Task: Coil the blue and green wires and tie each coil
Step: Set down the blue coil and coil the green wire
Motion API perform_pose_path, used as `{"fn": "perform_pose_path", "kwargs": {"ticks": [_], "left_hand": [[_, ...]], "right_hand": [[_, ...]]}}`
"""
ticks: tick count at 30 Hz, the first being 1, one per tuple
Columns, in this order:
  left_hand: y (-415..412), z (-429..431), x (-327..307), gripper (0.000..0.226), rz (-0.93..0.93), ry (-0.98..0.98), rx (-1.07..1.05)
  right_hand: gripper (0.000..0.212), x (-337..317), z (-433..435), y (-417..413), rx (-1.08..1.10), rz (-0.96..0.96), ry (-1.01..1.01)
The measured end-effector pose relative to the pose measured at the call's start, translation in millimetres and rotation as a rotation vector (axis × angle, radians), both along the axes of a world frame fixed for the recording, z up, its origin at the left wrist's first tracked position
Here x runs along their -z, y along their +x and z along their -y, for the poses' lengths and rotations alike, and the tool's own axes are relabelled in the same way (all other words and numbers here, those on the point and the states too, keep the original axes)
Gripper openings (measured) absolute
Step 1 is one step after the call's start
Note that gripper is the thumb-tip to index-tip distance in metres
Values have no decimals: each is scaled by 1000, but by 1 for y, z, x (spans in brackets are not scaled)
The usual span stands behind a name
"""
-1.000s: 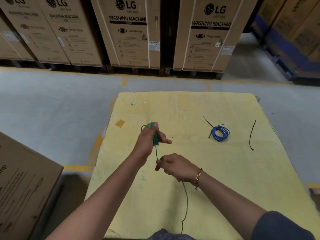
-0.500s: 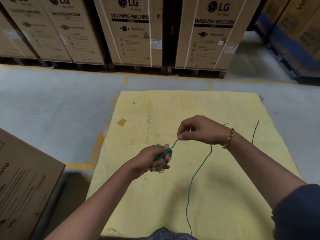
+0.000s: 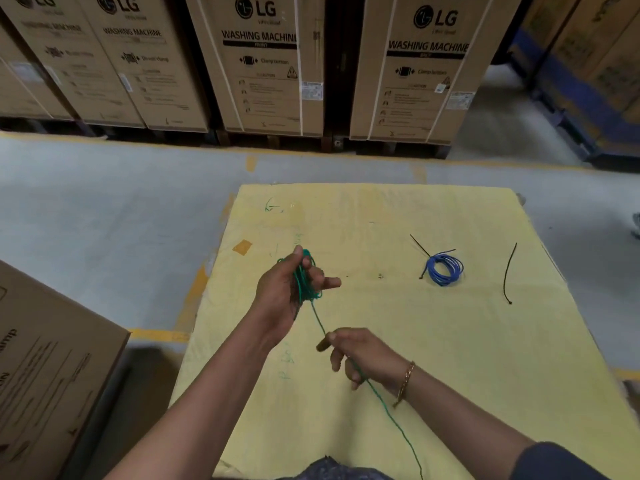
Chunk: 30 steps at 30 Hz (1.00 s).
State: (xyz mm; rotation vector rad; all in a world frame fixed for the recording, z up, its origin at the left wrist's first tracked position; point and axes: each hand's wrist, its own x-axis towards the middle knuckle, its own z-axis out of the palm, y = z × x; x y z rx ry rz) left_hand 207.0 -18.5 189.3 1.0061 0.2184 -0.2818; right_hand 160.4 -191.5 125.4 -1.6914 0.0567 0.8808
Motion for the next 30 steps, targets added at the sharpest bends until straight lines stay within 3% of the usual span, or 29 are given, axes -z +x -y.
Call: {"fn": "perform_pose_path", "kwargs": {"ticks": [2,6,8,11,14,19,22,26,30], "left_hand": [[1,-2,10,35,86,261,43],[-10,1,31,36,153,858,326],[-19,7,32,34,163,954,456],[-24,14,31,35,149,966,548],[-23,11,32,40,24,768,558],[-33,4,25,39,-183,10,541],[-35,10,20,40,-232,-268,429],[-28,19,27,38,-260,-306,176],[-21,25,48,33,-200,-1,49]], "right_hand": [[29,-15,0,-2,-117,49,-76],[21,-57,12,23,-288,362,-335],[18,-76,19,38,-429,521,-480],[14,-89,29,54,-489,600,-539],[11,-92,42,67,-375,630,-434],[15,-68,51,75,57,556,-166],[17,-31,37,61,193,425,-88],[32,17,19,24,185,276,-75],[33,35,10,-10,-31,129,-153]]}}
